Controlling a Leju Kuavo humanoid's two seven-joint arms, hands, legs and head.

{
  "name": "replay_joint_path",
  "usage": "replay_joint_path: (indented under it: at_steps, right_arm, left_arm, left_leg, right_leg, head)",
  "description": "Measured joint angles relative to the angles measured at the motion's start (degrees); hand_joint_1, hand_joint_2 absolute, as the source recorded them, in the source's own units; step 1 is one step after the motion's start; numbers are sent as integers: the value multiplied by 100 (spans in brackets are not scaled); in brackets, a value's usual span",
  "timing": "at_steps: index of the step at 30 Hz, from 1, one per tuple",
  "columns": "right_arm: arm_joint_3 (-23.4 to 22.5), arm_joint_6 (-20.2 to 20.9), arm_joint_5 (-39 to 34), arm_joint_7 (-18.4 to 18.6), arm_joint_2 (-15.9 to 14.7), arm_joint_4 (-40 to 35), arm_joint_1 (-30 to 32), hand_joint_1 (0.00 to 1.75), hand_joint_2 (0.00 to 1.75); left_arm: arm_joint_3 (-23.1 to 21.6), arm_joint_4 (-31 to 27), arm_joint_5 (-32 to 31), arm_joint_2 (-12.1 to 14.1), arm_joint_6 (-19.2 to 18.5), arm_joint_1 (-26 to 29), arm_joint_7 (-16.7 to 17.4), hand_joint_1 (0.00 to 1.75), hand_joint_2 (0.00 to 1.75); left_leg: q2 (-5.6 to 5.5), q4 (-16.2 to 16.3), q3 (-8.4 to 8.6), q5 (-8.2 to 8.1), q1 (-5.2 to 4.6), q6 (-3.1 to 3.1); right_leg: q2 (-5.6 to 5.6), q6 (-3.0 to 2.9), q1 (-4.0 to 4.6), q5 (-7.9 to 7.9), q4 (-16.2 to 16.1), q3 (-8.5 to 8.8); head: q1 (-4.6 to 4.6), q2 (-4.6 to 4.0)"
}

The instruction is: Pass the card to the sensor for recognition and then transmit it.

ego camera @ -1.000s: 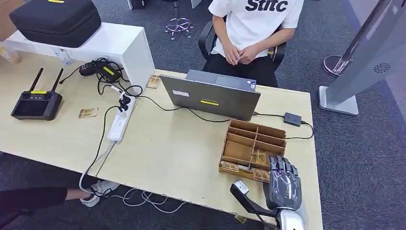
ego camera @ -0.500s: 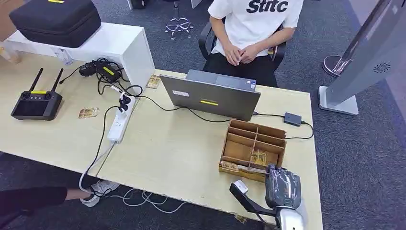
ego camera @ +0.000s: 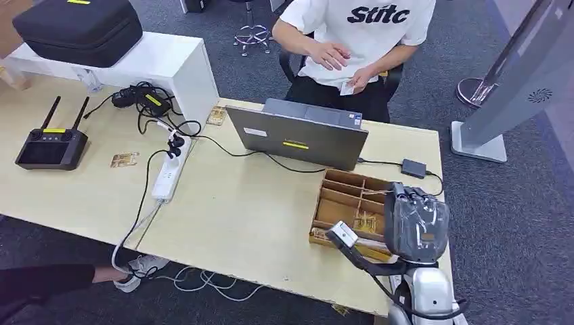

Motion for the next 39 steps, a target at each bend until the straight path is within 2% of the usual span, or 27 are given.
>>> replay_joint_path:
  at_steps: [2,4,6,11,15,19,20,21,26,27,30,32,33,35,37,39]
  right_arm:
    - [-276,24,-239,-901,403,-155,58,175,175]
    - [-497,336,-523,-1275,702,-170,-11,175,175]
    - [-698,673,-832,-1403,919,-88,-162,175,175]
    - [-1106,1190,-1005,-1327,1316,322,-592,175,175]
    - [-1437,1174,-842,-1142,1472,834,-1122,175,175]
    - [-2000,1334,-647,-980,1604,1222,-1707,175,175]
    - [-2142,1421,-733,-967,1637,1281,-1826,155,175]
    - [-2291,1546,-991,-967,1665,1327,-1925,17,175]
    - [-3135,2055,-3942,-1039,1750,1314,-2220,17,175]
    - [-3307,2114,-4158,-1076,1752,1279,-2233,0,175]
    - [-3658,2119,-4529,-1196,1770,1222,-2249,0,175]
    - [-3897,1842,-5446,-1459,1772,1110,-2251,0,175]
    - [-4120,1894,-6005,-1602,1772,1006,-2264,0,175]
    - [-4699,2329,-6664,-1799,1772,879,-2331,0,175]
    - [-5196,2568,-6738,-1871,1772,794,-2375,0,175]
    - [-5464,2621,-6743,-1909,1772,759,-2384,0,175]
  left_arm:
    - [-2,0,0,-4,-2,-2,9,0,175]
    - [-24,0,0,-4,-15,-5,26,0,175]
    - [-70,0,0,-4,-20,-6,57,0,175]
    - [-195,0,0,4,-77,-14,81,0,175]
    - [-359,0,0,15,-135,-14,122,0,175]
    - [-536,0,0,24,-157,-19,153,0,175]
    - [-577,0,0,28,-172,-19,164,0,175]
    - [-597,0,0,33,-179,-19,164,0,175]
    - [-691,0,0,72,-199,11,142,0,175]
    - [-695,0,-2,81,-201,14,129,0,175]
    - [-702,0,0,116,-205,20,127,0,175]
    - [-737,0,0,129,-216,21,122,0,175]
    - [-761,0,0,133,-216,30,120,0,175]
    - [-807,0,0,147,-216,44,111,0,175]
    - [-830,0,0,160,-219,47,109,0,175]
    - [-839,0,0,166,-219,41,109,0,175]
  left_leg:
    - [2,-1,0,-1,1,-1]
    - [1,-3,-2,0,4,-2]
    - [0,-3,-4,2,5,-3]
    - [2,-3,-4,10,4,-8]
    - [-1,-1,-6,15,2,-9]
    - [-1,0,-5,15,1,-8]
    - [-1,1,-5,15,1,-8]
    - [-1,1,-5,15,1,-8]
    - [-4,1,-7,15,1,-8]
    - [-5,1,-8,15,1,-8]
    - [-1,1,-7,14,1,-9]
    - [-6,3,-9,15,0,-8]
    - [-12,3,-10,15,1,-8]
    - [-14,3,-14,15,0,-8]
    - [-8,3,-16,15,-1,-8]
    - [-1,3,-13,14,-3,-8]
  right_leg:
    - [3,-1,1,0,1,-4]
    - [1,-2,4,-2,2,-3]
    - [0,-2,4,-2,2,-4]
    - [2,-2,3,9,2,-3]
    - [-1,4,1,16,2,-3]
    - [0,4,0,16,2,-3]
    - [0,4,1,16,2,-4]
    - [0,4,1,16,2,-4]
    - [-3,4,1,16,2,-6]
    - [-3,4,1,16,2,-6]
    - [1,4,1,16,1,-10]
    - [-5,4,0,16,0,-15]
    - [-10,5,0,15,-1,-13]
    - [-12,5,0,16,-1,-10]
    - [-6,6,0,18,-1,-10]
    - [-1,7,-1,19,-1,-12]
  head:
    - [-4,0]
    - [-2,0]
    - [-2,0]
    - [0,0]
    - [-2,0]
    - [0,0]
    - [-2,0]
    - [0,0]
    - [0,0]
    - [0,0]
    - [0,0]
    - [-2,0]
    - [0,0]
    - [0,0]
    - [2,0]
    - [0,0]
